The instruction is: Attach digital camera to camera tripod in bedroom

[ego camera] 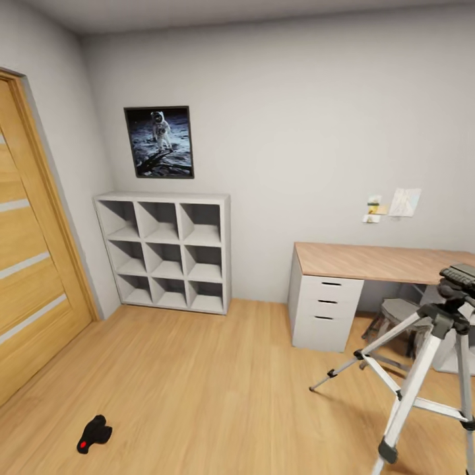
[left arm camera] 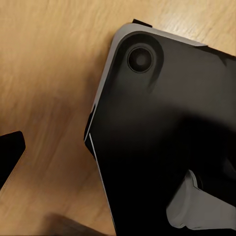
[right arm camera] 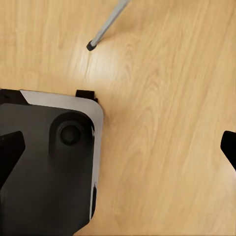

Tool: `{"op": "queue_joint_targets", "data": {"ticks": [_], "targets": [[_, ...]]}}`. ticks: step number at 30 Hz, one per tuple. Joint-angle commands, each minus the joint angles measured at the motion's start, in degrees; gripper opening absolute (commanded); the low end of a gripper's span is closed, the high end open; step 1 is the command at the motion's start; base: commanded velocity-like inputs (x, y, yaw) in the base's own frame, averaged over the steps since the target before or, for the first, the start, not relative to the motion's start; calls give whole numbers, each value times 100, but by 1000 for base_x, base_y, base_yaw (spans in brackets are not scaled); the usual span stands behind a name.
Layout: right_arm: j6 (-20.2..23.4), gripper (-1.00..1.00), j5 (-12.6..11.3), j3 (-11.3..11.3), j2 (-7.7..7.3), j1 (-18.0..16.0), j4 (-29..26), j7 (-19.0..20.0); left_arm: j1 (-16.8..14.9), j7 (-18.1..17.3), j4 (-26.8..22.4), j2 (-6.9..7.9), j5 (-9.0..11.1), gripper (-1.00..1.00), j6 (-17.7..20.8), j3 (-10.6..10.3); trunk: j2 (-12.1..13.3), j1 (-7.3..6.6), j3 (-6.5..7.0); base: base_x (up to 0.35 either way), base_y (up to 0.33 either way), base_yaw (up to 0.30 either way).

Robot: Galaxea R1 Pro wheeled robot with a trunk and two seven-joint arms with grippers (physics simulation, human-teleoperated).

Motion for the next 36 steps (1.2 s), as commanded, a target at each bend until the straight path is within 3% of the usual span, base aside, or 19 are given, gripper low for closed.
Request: {"op": "queue_joint_targets", "data": {"ticks": [1, 36], "targets": [[-29, 100, 42, 17, -2, -9, 18, -7, 1, 18, -14, -1, 27, 100, 17, 8, -10, 6, -11, 308, 179, 2], [-36, 100, 54, 26, 4, -9, 20, -23, 1, 18, -12, -7, 27, 100, 17, 8, -10, 6, -11, 302, 198, -1]]}}
